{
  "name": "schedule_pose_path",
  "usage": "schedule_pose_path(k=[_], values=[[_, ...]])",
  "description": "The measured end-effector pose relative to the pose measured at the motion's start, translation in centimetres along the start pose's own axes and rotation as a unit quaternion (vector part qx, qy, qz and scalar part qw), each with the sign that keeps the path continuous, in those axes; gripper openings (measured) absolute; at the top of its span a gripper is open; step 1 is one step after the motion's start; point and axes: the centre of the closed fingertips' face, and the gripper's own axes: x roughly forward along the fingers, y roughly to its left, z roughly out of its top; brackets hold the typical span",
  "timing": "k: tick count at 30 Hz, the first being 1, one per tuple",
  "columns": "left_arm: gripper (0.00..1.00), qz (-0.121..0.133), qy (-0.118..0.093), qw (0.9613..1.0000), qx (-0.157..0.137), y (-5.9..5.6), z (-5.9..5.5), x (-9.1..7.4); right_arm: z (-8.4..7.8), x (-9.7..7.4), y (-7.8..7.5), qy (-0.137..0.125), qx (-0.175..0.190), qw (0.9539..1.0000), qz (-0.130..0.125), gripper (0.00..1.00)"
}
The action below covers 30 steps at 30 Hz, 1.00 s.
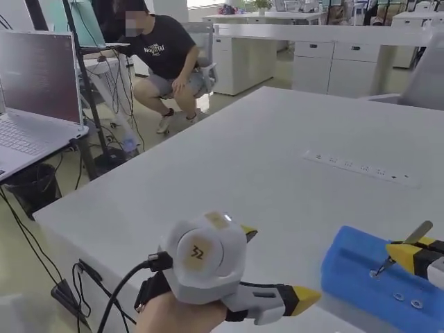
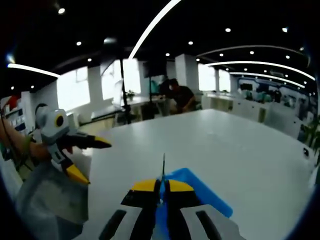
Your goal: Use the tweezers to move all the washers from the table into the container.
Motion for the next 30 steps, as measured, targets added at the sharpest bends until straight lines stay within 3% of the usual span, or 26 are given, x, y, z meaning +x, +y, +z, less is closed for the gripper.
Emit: schedule_pose_path(k=[12,18,30], values=[[0.76,-0.002,0.008,1.0,0.004,-0.1,-0.2,0.1,-1.5,1.2,-3.1,0.014,0.026,0.9993,-0.023,0.03],[0.76,0.0,0.011,0.9999,0.005,0.1,-0.4,0.2,-3.3,2.3,-3.7,0.038,0.033,0.9985,-0.021,0.03],[0.74,0.001,0.015,0.9999,0.008,0.2,-0.5,0.2,-5.2,3.8,-4.4,0.069,0.031,0.9969,-0.021,0.03]])
